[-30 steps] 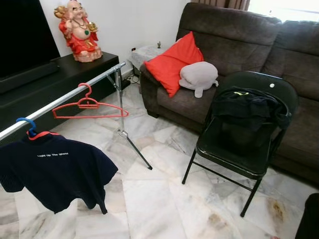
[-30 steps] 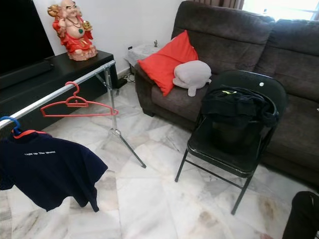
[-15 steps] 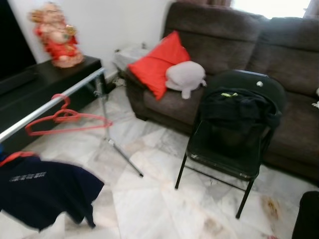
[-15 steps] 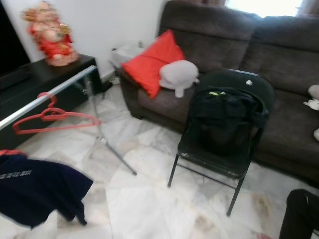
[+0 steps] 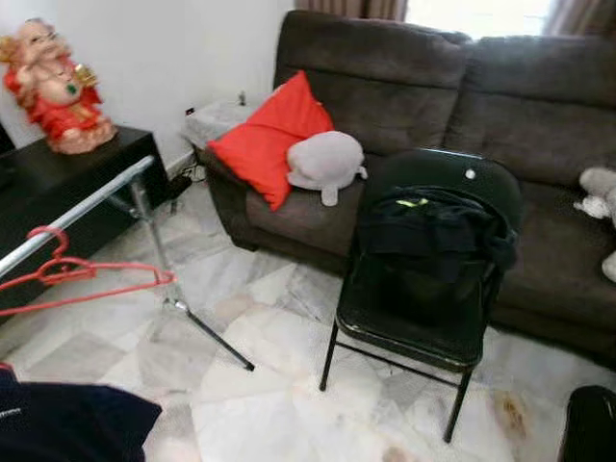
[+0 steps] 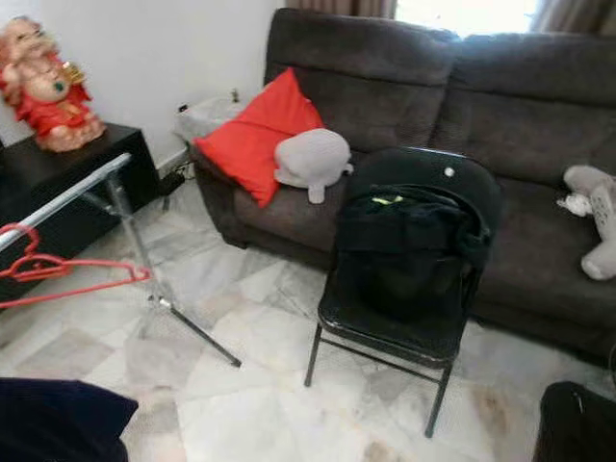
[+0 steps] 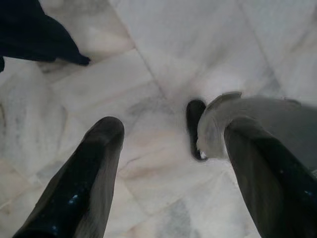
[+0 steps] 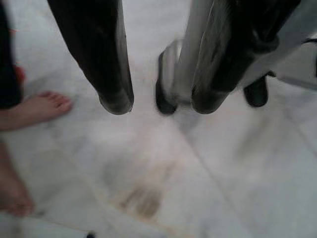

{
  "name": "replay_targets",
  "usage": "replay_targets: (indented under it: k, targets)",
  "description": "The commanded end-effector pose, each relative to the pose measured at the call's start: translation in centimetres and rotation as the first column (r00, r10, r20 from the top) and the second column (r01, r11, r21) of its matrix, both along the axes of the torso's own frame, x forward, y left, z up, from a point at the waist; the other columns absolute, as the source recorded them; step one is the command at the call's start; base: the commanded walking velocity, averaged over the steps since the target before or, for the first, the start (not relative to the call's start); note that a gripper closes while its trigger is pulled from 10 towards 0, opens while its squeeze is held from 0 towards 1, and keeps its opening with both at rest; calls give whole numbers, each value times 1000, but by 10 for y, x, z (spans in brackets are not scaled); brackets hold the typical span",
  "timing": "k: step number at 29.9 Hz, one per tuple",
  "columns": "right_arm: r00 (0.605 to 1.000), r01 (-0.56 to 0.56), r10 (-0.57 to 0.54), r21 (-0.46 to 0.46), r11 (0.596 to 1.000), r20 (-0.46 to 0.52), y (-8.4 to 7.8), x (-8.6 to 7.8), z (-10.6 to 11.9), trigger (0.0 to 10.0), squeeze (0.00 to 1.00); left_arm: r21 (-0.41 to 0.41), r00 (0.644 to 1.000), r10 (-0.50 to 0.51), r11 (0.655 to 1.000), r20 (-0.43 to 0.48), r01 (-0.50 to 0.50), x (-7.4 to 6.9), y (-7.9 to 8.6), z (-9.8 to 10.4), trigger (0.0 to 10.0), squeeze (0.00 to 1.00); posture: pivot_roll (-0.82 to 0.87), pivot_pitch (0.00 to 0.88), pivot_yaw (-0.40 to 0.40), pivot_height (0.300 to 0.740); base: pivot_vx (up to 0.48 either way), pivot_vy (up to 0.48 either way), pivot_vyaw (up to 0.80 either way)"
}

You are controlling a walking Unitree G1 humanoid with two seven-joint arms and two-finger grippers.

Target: Hang hanger

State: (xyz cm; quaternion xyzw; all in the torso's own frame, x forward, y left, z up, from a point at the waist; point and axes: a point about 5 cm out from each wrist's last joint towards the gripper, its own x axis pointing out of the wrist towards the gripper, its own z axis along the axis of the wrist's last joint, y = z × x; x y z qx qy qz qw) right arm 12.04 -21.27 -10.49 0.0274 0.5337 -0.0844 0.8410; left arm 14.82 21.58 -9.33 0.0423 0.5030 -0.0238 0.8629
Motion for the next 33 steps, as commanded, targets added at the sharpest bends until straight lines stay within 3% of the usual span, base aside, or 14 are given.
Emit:
replay_targets:
  k: [1, 13, 21, 33]
  targets:
    - [1000, -4, 4, 28, 1000, 23, 12, 8, 0, 10000, 0, 33, 1000, 4, 999, -16, -3, -4, 12, 1, 10000, 0, 125, 0, 29, 740, 289, 0, -800]
    - [999, 7, -8, 31, 1000, 31, 14, 7, 0, 10000, 0, 38, 1000, -8, 999, -26, 9, -5, 15, 1, 10000, 0, 102, 0, 45, 740, 289, 0, -780]
    - [997, 42, -44, 32, 999, 63, 15, 8, 1, 10000, 0, 42, 1000, -13, 999, -26, 14, -5, 16, 1, 10000, 0, 101, 0, 48, 740, 285, 0, 0]
    - [992, 6, -7, 8, 1000, 127, 14, 14, 4, 10000, 0, 51, 999, -15, 999, -29, 16, -4, 16, 2, 10000, 0, 72, 0, 56, 740, 285, 0, 0]
